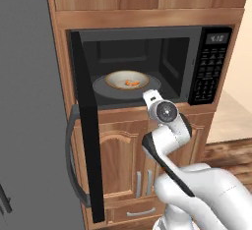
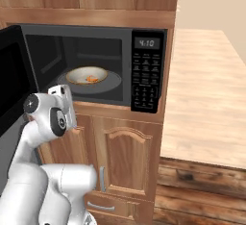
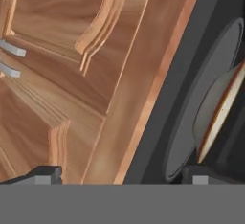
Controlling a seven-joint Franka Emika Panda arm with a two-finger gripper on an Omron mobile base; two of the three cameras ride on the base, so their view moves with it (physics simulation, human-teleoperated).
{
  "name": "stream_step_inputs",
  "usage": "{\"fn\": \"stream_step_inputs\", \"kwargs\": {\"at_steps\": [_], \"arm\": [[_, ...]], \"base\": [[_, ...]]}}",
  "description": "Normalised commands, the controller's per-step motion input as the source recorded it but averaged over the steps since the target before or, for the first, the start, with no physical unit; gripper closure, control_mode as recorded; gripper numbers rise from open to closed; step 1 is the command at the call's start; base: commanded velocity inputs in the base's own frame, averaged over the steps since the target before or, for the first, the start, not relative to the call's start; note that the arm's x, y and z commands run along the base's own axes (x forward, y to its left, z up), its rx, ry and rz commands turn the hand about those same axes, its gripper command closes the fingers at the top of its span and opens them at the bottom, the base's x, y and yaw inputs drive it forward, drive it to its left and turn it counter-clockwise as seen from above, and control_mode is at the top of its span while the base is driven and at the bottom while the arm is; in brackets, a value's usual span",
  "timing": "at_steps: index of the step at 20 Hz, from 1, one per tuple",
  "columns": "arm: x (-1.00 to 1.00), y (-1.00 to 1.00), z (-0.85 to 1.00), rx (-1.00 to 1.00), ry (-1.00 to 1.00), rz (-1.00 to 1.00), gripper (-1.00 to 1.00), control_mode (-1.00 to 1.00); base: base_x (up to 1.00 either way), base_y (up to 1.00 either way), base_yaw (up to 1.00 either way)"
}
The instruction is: Remove the pear from the bowl and place it on the small plate. Then place the bowl with only the shrimp in the microwave, close the door, and press the start button to microwave the shrimp.
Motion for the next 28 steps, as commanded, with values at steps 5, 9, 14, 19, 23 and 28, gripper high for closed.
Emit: {"fn": "stream_step_inputs", "kwargs": {"at_steps": [5, 9, 14, 19, 23, 28], "arm": [[-1.00, -0.06, 0.02, 0.00, -0.03, -0.04, -1.00, -1.00], [-0.95, 0.00, 0.02, 0.00, 0.00, 0.00, -1.00, -1.00], [-0.96, 0.00, 0.00, 0.00, -0.02, 0.00, -1.00, -1.00], [-0.99, -0.01, 0.00, -0.01, -0.18, 0.00, -1.00, -1.00], [-1.00, 0.00, 0.00, -0.02, -0.25, 0.00, -1.00, -1.00], [-0.98, 0.00, 0.00, -0.04, -0.28, 0.00, -1.00, -1.00]], "base": [[0.00, 0.00, 0.00], [0.00, 0.00, 0.00], [0.00, 0.00, 0.00], [0.00, 0.00, 0.00], [0.00, 0.00, 0.00], [0.00, 0.00, 0.00]]}}
